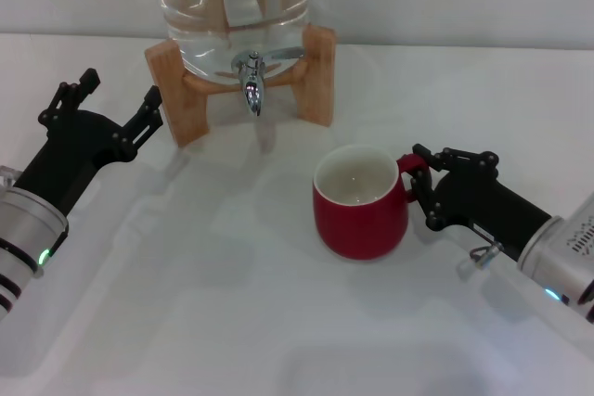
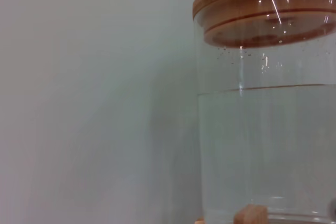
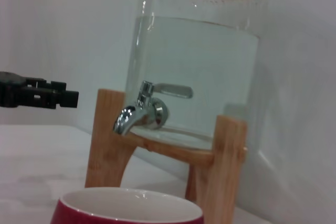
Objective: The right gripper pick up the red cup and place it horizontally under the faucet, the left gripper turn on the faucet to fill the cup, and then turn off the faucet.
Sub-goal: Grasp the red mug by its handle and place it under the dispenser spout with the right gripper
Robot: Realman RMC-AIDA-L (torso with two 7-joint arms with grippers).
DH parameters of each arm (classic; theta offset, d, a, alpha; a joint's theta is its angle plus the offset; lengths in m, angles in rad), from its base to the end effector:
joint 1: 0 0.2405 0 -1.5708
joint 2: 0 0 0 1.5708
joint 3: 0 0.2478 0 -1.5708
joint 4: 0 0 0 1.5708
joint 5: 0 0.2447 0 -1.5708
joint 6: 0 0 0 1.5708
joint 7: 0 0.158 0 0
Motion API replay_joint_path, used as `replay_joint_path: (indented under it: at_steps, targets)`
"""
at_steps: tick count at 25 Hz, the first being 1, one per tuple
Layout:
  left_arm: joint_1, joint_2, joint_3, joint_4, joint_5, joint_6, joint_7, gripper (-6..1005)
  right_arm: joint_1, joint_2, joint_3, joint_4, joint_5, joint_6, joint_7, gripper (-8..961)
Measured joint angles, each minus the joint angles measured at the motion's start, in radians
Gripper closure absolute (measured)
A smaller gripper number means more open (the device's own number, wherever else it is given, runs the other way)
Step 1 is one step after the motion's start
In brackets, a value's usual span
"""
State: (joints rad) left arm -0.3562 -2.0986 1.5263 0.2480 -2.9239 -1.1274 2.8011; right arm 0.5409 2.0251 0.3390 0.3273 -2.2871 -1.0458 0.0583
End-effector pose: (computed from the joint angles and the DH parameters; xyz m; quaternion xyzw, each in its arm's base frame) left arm -0.3339 0.3514 -0.0381 -0.7575 -0.2052 -0.3092 0.5371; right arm 0.2682 0.3479 -0.1196 -0.8685 0.0926 0.2615 0.4109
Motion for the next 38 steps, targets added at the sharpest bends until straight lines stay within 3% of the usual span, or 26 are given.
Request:
replay_joint_path:
  at_steps: [38]
  targets:
    - [0.001,-0.003,0.028,0.004,-0.001,-0.003,0.000,125,0.204,0.003,0.010,0.087,0.000,0.238,0.008,829]
